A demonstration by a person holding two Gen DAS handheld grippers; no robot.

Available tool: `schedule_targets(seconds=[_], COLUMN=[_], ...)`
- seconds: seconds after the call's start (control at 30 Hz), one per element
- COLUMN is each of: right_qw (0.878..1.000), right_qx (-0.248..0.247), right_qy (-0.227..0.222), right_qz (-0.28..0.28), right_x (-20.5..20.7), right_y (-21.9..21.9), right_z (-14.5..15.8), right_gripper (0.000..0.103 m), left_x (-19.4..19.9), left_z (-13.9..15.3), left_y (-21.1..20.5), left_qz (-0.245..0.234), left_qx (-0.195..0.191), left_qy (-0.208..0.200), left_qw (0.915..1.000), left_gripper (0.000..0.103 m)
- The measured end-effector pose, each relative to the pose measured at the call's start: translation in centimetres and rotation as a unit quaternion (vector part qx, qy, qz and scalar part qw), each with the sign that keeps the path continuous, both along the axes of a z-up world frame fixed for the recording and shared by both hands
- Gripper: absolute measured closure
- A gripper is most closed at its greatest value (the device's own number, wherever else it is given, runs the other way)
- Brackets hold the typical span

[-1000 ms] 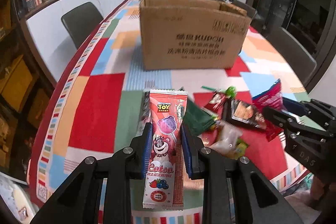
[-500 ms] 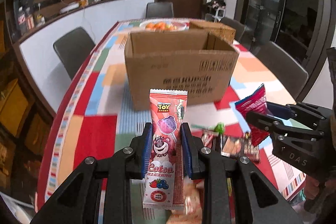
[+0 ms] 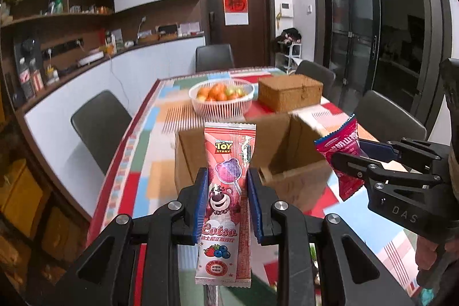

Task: Organize snacks
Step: 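Carry both packs over the cardboard box and open both tools to drop them, then move both tools back over the snack pile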

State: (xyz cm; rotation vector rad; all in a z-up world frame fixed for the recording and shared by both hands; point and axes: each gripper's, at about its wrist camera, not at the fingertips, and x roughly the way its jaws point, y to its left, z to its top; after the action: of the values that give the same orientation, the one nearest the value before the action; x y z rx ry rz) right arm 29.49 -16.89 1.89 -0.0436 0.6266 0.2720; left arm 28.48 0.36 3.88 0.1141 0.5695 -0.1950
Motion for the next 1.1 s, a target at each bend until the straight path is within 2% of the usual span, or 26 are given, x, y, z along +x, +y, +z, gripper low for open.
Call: schedule_targets(seconds=[0.13,0.37,0.5,0.6,0.73,0.83,0.87,0.9,0.93,1.1], right_qw=[1.0,1.0,0.999,0.999,0.998,0.997,0.997,0.997,0.998,0.999], right_qx=[0.007,0.017,0.024,0.022,0.019,0.012,0.011,0.007,0.004,0.002], right_qy=[-0.013,0.0,0.024,0.041,0.064,0.071,0.07,0.071,0.07,0.044], right_qz=[-0.001,0.004,0.003,0.001,0.005,0.006,0.007,0.006,0.001,-0.001], right_x=[2.7,7.4,9.8,11.3,12.5,12.8,12.8,12.8,12.7,9.9], right_y=[-0.1,0.4,0.6,0.9,1.2,1.6,1.7,1.7,1.7,1.3], right_z=[1.7,3.2,2.7,1.9,0.4,-0.4,-0.5,-0.6,-0.7,0.1], right_gripper=[0.068,0.068,0.068,0.068,0.068,0.067,0.062,0.057,0.051,0.05], left_x=[2.6,7.0,10.7,13.0,14.2,14.2,13.9,13.3,12.6,8.3], left_z=[2.1,4.0,2.9,0.9,-1.3,-2.2,-2.1,-1.9,-1.7,-0.4], left_y=[-0.2,0.0,0.2,0.0,-0.3,-0.3,-0.2,-0.1,0.0,0.3], left_qz=[-0.008,-0.011,-0.007,-0.009,-0.005,0.0,0.004,0.009,0.012,0.016], left_qx=[0.001,-0.007,-0.015,-0.019,-0.014,-0.013,-0.014,-0.011,-0.006,0.015], left_qy=[-0.013,-0.022,0.01,0.053,0.085,0.097,0.092,0.082,0.073,0.046], left_qw=[0.9999,0.9997,0.9998,0.9984,0.9963,0.9952,0.9957,0.9966,0.9972,0.9987], left_gripper=[0.076,0.076,0.076,0.076,0.074,0.056,0.048,0.045,0.044,0.037])
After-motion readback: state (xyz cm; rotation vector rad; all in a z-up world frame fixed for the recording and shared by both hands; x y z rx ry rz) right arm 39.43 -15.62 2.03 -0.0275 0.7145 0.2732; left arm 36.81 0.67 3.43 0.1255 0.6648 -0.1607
